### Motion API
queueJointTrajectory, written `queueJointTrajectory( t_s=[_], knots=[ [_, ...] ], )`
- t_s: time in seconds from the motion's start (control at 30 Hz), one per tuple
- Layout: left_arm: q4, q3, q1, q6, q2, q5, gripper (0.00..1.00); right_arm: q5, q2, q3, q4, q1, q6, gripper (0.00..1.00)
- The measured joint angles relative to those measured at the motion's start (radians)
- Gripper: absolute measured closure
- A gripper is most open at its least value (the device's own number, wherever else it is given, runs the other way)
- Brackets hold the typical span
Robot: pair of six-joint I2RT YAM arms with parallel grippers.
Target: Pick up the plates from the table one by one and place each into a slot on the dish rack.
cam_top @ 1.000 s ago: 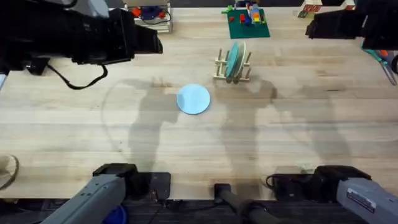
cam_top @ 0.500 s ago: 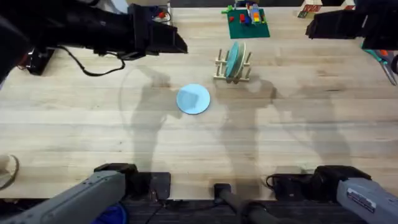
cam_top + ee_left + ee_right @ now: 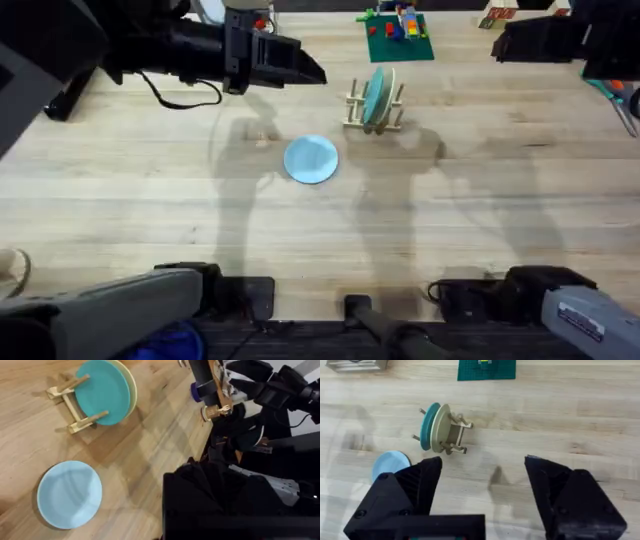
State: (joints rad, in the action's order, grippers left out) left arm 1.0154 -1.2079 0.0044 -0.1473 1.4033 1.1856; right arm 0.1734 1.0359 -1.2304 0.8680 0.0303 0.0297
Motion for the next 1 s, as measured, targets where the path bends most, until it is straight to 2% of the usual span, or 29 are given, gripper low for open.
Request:
queueJointTrajectory(
  t_s=[0.4,0.77,1.0],
  knots=[
    [0.004,0.0,0.0,-0.025,0.004,0.019,0.96,0.0,0.0,0.0,0.0,0.0,0.0,0.007],
    [0.014,0.0,0.0,-0.029,0.007,-0.008,0.96,0.0,0.0,0.0,0.0,0.0,0.0,0.007],
    [0.014,0.0,0.0,-0.033,0.109,-0.007,0.96,0.0,0.0,0.0,0.0,0.0,0.0,0.008]
  ],
)
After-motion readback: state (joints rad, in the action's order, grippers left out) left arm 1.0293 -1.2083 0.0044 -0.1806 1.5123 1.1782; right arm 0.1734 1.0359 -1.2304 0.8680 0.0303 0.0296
